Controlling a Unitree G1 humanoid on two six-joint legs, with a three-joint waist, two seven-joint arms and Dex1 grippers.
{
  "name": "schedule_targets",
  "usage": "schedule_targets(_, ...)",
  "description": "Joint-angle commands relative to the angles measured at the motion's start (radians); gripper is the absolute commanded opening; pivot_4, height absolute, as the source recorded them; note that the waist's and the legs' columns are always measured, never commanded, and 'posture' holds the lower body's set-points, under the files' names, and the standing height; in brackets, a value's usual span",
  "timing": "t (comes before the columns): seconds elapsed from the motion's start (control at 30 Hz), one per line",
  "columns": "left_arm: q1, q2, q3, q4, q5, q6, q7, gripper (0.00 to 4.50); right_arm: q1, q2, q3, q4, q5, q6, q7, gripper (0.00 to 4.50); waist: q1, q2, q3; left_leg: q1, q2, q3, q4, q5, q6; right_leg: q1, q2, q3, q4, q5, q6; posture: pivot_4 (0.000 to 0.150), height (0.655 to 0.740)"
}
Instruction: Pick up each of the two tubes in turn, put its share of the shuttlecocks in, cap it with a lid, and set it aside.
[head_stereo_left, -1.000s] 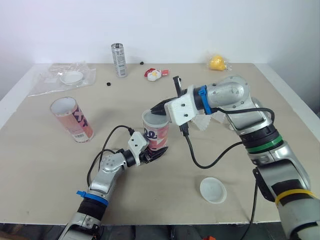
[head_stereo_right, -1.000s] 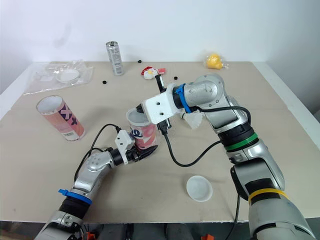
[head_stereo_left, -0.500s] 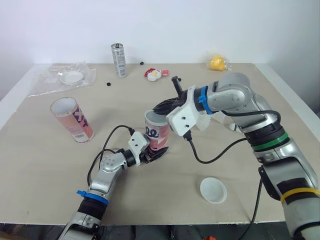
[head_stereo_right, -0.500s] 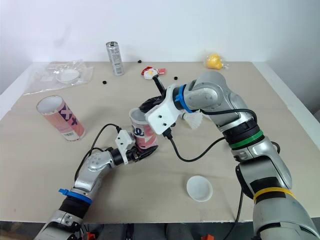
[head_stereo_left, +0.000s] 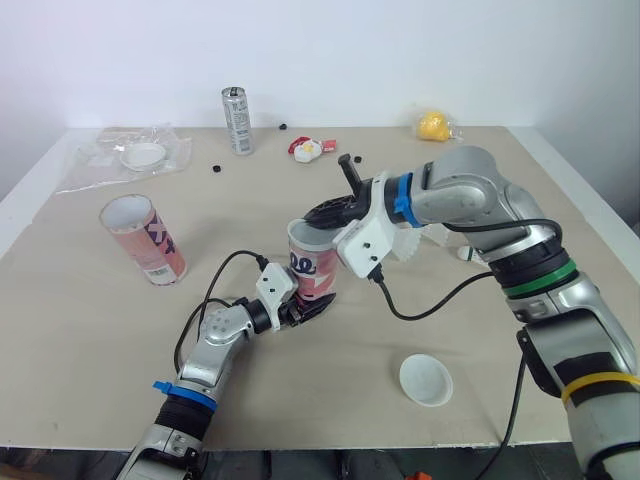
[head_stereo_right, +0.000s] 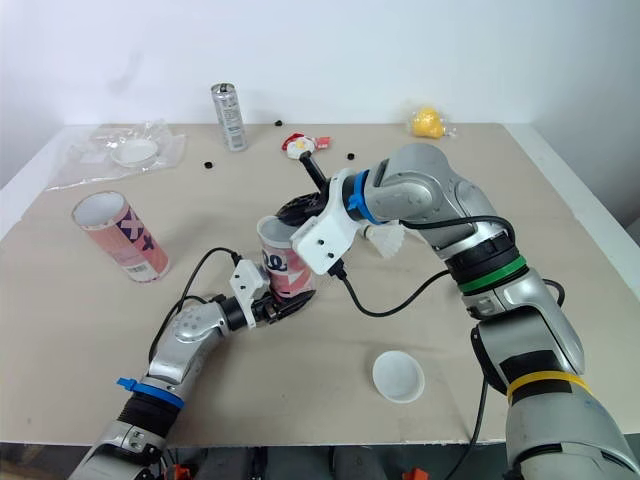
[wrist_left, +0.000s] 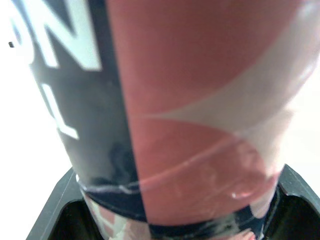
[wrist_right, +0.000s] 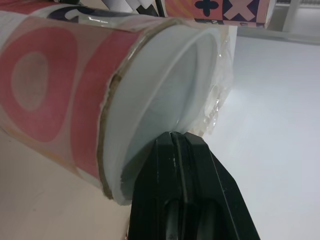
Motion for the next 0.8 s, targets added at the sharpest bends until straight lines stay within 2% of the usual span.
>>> schedule_targets(0.03, 0.032, -0.006, -0.048, 0.047, 0.026, 0.025, -0.009, 2.93, -0.026, 0.003, 0.014, 0.006, -0.027, -0.044, -0.021, 0.04, 0.000, 0.000, 0.000, 0.000, 0.000, 0.000, 0.000, 0.000, 0.000, 0.000, 0.000, 0.000, 0.000, 0.000, 0.000, 0.150, 0.7400)
schedule_targets(0.17, 0.032, -0.007, -0.048, 0.049, 0.026, 0.025, -0.009, 2.93, -0.023, 0.013, 0.010, 0.009, -0.007, -0.033, -0.012, 0.04, 0.000, 0.000, 0.000, 0.000, 0.000, 0.001, 0.000, 0.000, 0.000, 0.000, 0.000, 0.000, 0.000, 0.000, 0.000, 0.150, 0.7400)
schedule_targets(0.23, 0.031, -0.009, -0.049, 0.050, 0.026, 0.024, -0.008, 2.93, 0.002, 0.022, 0.001, -0.004, 0.051, 0.054, 0.034, 0.04, 0.000, 0.000, 0.000, 0.000, 0.000, 0.001, 0.000, 0.000, 0.000, 0.000, 0.000, 0.001, 0.000, 0.000, 0.000, 0.150, 0.7400)
schedule_targets(0.37, 0.031, -0.010, -0.048, 0.051, 0.026, 0.024, -0.008, 2.93, 0.039, 0.029, -0.022, -0.051, 0.145, 0.248, 0.116, 1.45, 0.000, 0.000, -0.001, 0.000, 0.001, 0.001, 0.000, 0.000, 0.000, 0.000, 0.000, 0.001, 0.000, 0.001, -0.001, 0.150, 0.7400)
schedule_targets(0.4, 0.032, -0.010, -0.048, 0.051, 0.026, 0.024, -0.009, 2.93, 0.038, 0.025, -0.025, -0.054, 0.153, 0.266, 0.126, 1.91, 0.001, 0.001, -0.001, 0.000, 0.001, 0.001, 0.000, 0.000, 0.000, 0.001, 0.000, 0.001, 0.000, 0.001, -0.001, 0.150, 0.7400)
schedule_targets(0.43, 0.032, -0.009, -0.048, 0.051, 0.026, 0.025, -0.010, 2.93, 0.032, 0.023, -0.029, -0.050, 0.155, 0.269, 0.126, 2.58, 0.001, 0.001, -0.002, 0.000, 0.000, 0.001, 0.000, 0.000, 0.000, 0.001, 0.000, 0.001, 0.000, 0.001, -0.001, 0.150, 0.7400)
schedule_targets(0.5, 0.033, -0.010, -0.047, 0.050, 0.027, 0.026, -0.011, 2.93, 0.024, 0.028, -0.042, -0.050, 0.175, 0.292, 0.127, 2.97, 0.001, 0.001, -0.002, 0.000, 0.000, 0.001, 0.000, 0.000, 0.000, 0.001, -0.001, 0.001, 0.000, 0.001, -0.001, 0.150, 0.7400)
schedule_targets(0.53, 0.034, -0.010, -0.047, 0.050, 0.028, 0.026, -0.011, 2.93, 0.016, 0.030, -0.046, -0.045, 0.176, 0.290, 0.120, 3.65, 0.001, 0.001, -0.002, 0.000, -0.001, 0.001, -0.001, 0.000, 0.000, 0.000, -0.001, 0.001, 0.000, 0.001, -0.001, 0.150, 0.7400)
schedule_targets(0.6, 0.035, -0.011, -0.046, 0.049, 0.028, 0.027, -0.012, 2.93, -0.007, 0.045, -0.068, -0.029, 0.206, 0.310, 0.110, 4.40, 0.000, 0.001, -0.002, 0.000, -0.001, 0.001, -0.001, 0.000, 0.000, 0.000, -0.002, 0.001, 0.000, 0.000, -0.001, 0.150, 0.7400)
schedule_targets(0.73, 0.037, -0.011, -0.046, 0.046, 0.027, 0.028, -0.013, 2.93, -0.081, 0.063, -0.126, 0.016, 0.297, 0.399, 0.121, 4.49, 0.001, 0.001, -0.002, 0.000, -0.001, 0.001, -0.001, 0.000, 0.000, 0.000, -0.002, 0.000, 0.000, 0.000, 0.000, 0.150, 0.7400)
schedule_targets(0.77, 0.038, -0.011, -0.047, 0.046, 0.027, 0.028, -0.013, 2.93, -0.093, 0.067, -0.137, 0.018, 0.320, 0.416, 0.127, 3.87, 0.000, 0.001, -0.002, -0.001, -0.002, 0.001, -0.001, 0.000, 0.000, -0.001, -0.003, 0.000, 0.000, 0.001, -0.002, 0.150, 0.7400)
schedule_targets(0.8, 0.038, -0.011, -0.047, 0.045, 0.027, 0.028, -0.013, 2.93, -0.101, 0.068, -0.145, 0.015, 0.344, 0.435, 0.139, 3.53, 0.000, 0.001, -0.002, -0.001, -0.002, 0.001, -0.001, 0.000, 0.000, -0.001, -0.003, 0.000, 0.000, 0.001, -0.002, 0.150, 0.7400)
